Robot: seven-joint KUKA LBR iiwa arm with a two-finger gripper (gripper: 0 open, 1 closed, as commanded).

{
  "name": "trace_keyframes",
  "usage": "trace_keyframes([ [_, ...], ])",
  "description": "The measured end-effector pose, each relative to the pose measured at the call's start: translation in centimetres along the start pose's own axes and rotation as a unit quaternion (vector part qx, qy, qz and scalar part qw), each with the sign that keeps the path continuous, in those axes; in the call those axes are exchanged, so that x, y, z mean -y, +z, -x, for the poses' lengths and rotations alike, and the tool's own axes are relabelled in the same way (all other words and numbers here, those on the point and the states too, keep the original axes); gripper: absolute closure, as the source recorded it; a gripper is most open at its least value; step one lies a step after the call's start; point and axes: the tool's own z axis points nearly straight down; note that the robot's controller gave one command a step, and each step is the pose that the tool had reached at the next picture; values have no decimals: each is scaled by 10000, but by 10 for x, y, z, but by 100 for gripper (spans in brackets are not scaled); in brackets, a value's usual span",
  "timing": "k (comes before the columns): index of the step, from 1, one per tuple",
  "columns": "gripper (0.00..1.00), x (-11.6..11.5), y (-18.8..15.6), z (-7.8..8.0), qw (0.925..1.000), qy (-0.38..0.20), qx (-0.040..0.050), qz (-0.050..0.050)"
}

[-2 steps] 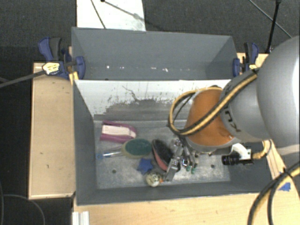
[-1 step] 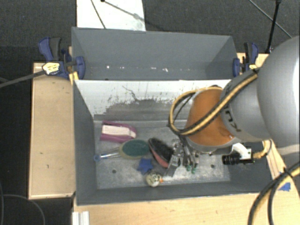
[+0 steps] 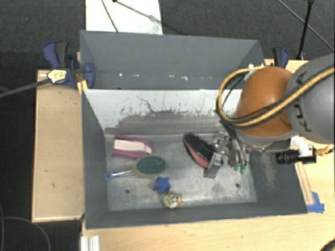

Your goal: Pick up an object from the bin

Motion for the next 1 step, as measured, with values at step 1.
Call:
trace_keyframes([
  [1,100,-16,-24,-8,9994,-355,-22,-5],
])
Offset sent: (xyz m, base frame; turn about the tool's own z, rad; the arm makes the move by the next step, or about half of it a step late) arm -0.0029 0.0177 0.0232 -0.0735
